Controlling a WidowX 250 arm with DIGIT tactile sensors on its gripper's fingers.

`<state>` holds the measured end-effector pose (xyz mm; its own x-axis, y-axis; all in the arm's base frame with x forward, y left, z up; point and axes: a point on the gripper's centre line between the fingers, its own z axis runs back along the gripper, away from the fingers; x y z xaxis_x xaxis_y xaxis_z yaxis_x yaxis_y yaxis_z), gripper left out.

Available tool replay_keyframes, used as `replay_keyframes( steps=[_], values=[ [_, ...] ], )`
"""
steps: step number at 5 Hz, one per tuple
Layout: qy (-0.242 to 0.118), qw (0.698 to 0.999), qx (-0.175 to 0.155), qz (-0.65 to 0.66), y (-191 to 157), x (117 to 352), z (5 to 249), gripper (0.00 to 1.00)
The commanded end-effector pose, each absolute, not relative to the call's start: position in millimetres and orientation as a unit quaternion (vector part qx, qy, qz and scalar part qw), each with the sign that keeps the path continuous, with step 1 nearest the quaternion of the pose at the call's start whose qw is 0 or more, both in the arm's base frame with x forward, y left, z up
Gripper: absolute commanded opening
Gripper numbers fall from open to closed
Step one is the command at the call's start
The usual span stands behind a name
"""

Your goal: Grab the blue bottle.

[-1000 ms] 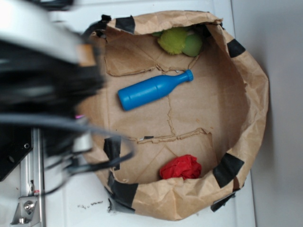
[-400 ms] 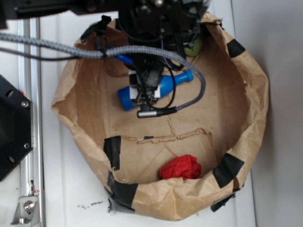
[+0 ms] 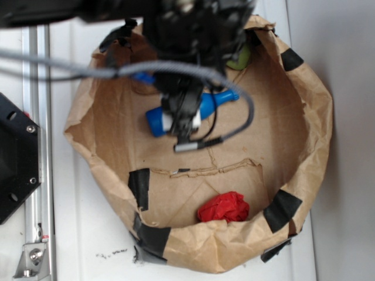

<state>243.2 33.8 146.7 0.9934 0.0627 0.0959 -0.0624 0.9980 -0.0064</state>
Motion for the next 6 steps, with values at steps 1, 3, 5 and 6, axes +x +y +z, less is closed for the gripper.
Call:
replay_keyframes(
  steps=[1, 3, 5, 6],
  values=[
    [-0.070, 0.997, 0.003, 0.029, -13, 249, 148, 1.00],
    [-0.063, 0.998, 0.015, 0.027, 27, 236, 96, 1.00],
    [-0.055, 0.997, 0.004, 0.057, 60, 240, 88, 1.00],
    [-0.037, 0.997, 0.017, 0.058, 49, 249, 68, 1.00]
  ],
)
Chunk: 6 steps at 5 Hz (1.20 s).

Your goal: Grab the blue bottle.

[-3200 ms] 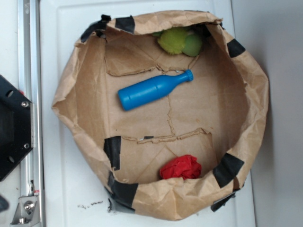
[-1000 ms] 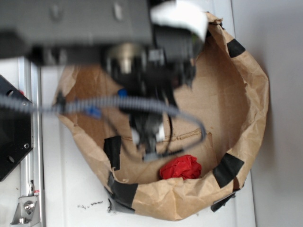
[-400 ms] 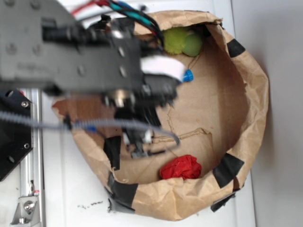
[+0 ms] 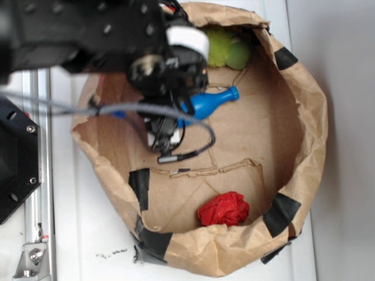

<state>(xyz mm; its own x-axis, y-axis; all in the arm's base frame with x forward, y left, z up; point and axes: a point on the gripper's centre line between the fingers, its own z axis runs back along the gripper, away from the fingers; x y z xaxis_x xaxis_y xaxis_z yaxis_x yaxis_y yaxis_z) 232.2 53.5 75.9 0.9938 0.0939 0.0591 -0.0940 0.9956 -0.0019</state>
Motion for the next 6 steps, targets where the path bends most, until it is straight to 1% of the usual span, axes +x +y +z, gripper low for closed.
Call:
replay_keyframes(
  steps=[1, 2, 3, 4, 5, 6],
  values=[
    [-0.031, 0.997, 0.041, 0.063, 46, 262, 42, 1.00],
    [-0.029, 0.996, 0.057, 0.058, 37, 264, 24, 1.00],
    [-0.022, 0.996, 0.061, 0.067, 41, 263, 19, 1.00],
    [-0.038, 0.995, 0.053, 0.074, 46, 259, 27, 0.00],
    [-0.044, 0.995, 0.049, 0.080, 50, 260, 35, 0.00],
    [-0.034, 0.996, 0.040, 0.075, 57, 259, 59, 0.00]
  ],
)
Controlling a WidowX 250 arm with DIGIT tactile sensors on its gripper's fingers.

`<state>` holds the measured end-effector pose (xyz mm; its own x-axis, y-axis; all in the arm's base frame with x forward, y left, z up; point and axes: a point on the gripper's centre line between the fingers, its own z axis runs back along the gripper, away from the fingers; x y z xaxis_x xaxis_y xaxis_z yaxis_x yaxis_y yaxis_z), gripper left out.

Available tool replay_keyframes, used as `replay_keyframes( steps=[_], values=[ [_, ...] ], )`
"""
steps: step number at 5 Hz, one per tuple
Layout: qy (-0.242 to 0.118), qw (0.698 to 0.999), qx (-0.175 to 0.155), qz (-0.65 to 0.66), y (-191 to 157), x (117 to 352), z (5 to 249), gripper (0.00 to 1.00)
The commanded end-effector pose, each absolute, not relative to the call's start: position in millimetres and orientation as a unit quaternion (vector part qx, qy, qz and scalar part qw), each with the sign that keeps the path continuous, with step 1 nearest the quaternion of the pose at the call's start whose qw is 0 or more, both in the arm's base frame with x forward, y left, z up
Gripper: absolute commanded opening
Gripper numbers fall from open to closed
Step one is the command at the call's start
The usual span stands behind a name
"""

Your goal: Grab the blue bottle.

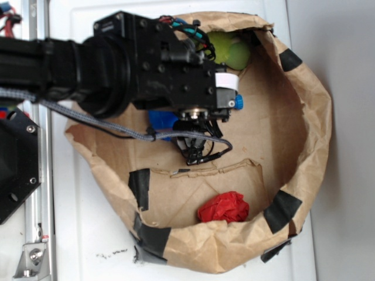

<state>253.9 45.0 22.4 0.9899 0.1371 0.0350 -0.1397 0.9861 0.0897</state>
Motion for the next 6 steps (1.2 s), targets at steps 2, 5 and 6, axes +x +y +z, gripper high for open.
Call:
replay_keyframes(
  steps=[2, 5, 6],
  values=[
    [-0.127, 0.987, -0.013, 0.097, 51, 262, 159, 0.00],
    [-0.085, 0.995, -0.030, 0.041, 6, 248, 213, 0.00],
    [-0.092, 0.995, -0.019, 0.046, 7, 249, 213, 0.00]
  ],
)
